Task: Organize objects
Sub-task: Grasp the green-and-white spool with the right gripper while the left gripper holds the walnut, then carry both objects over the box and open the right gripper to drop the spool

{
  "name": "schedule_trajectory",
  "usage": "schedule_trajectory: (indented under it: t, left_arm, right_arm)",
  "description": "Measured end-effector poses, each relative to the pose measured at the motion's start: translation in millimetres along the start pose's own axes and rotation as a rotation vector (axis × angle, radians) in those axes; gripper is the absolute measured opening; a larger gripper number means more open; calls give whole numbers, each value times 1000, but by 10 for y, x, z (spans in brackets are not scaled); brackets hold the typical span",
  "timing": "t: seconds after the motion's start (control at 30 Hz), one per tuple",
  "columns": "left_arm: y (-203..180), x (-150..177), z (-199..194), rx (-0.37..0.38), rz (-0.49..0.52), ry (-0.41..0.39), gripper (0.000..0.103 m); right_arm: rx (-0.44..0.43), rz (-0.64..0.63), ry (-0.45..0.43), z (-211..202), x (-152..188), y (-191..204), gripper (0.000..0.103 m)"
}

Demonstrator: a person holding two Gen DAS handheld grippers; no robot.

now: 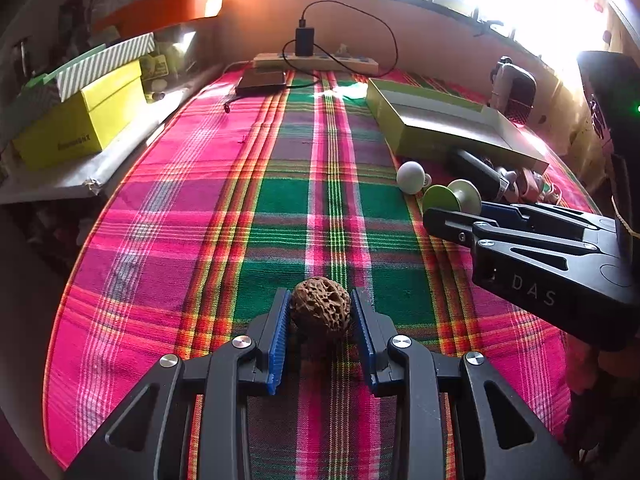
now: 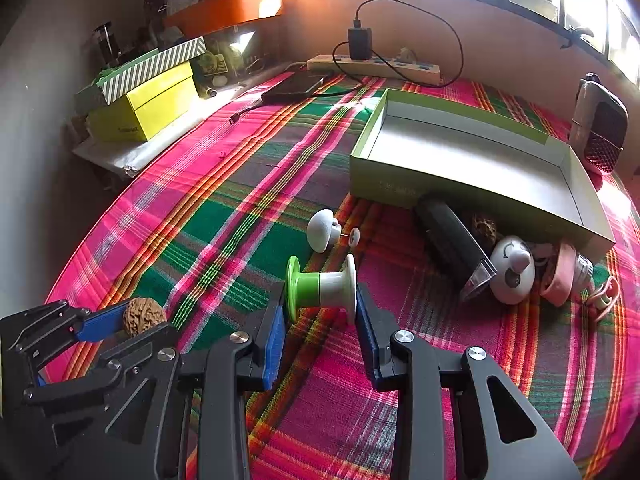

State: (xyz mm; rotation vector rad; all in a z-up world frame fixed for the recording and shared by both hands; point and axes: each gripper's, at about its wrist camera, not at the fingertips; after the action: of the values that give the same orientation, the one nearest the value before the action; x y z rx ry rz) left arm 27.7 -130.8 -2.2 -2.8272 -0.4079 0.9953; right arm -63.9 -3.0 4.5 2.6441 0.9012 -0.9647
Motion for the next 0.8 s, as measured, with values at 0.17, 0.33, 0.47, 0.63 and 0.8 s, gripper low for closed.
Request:
schedule_trajectory:
  t: [0.17,0.33,0.47,0.63,0.8]
  left_arm:
    - [-117,-120,-12,19,23,-14,28]
    - [-235,-296,15,54,34,-15,28]
    - [-344,-431,49,71,53,-18,28]
    - [-485,-600,101,91,66,-20,29]
    - [-620,-788,177,113,74,-17,29]
  right_arm:
    - [12,13,-21,-82,-39,-110,34]
    - [30,35,-32,-153,-88,-262,34]
    - [50,41,-42,-206,-144,-364,34]
    - [68,64,-54,-252,-213,-517,34]
    - [92,78,-55,-262,-294,-678,34]
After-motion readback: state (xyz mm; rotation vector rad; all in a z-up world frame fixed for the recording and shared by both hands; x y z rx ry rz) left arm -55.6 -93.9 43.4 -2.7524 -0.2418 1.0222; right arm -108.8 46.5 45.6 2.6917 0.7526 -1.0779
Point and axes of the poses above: each gripper's, at about its wrist camera, not at the fingertips, and z roughly the way its jaws point, y to its left, x to its underside, and after that the axes turned 11 degrees about -z, right-handed
